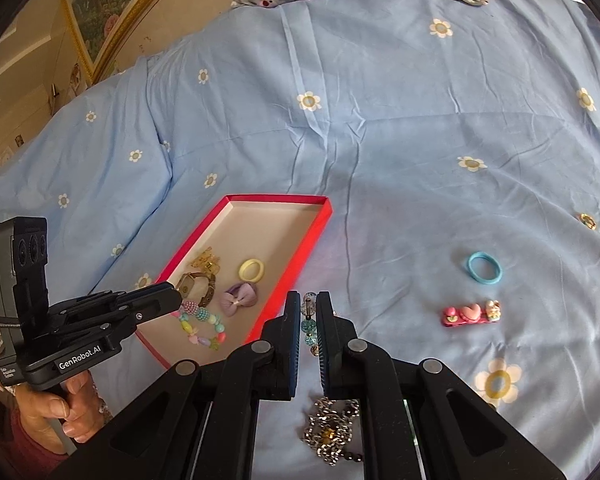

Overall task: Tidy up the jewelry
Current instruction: 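Carry both bracelets into the box and open both tools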

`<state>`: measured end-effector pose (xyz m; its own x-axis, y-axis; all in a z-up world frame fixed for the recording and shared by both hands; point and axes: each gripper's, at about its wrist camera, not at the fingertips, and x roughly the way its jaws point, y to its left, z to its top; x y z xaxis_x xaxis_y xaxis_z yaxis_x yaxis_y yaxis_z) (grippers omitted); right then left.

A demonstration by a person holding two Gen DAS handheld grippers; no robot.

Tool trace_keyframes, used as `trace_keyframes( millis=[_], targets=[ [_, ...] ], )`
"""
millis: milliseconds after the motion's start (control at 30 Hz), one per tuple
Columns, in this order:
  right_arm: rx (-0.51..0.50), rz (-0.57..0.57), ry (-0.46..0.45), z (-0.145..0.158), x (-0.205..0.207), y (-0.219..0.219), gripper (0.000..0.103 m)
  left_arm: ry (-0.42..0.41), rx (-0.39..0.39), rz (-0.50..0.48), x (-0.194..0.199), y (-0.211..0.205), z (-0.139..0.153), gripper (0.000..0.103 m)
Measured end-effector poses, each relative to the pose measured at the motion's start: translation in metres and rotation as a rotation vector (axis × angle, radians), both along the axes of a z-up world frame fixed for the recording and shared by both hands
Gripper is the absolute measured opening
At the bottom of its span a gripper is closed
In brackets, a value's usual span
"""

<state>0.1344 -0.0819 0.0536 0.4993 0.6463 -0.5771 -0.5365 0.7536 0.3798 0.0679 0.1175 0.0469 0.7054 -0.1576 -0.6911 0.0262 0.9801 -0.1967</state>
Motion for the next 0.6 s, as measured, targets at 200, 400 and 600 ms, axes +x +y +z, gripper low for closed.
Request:
trace_keyframes(
  millis=[200,400,600],
  targets=[
    [0.012,0.071,-0.006,0.005,-0.004,0.037,0.007,0.01,-0.002,0.05,-0.009,0.024,-0.004,0.011],
    [0.014,0.144,0.0,0.006,-0.009,0.073,0.007,0.021,-0.007,0.095,-0.017,0.046,-0.01,0.011],
    [0.015,0.215,0.016,0.003,-0.016,0.105,0.007,0.028,-0.028,0.137,-0.023,0.066,-0.015,0.011]
  ],
)
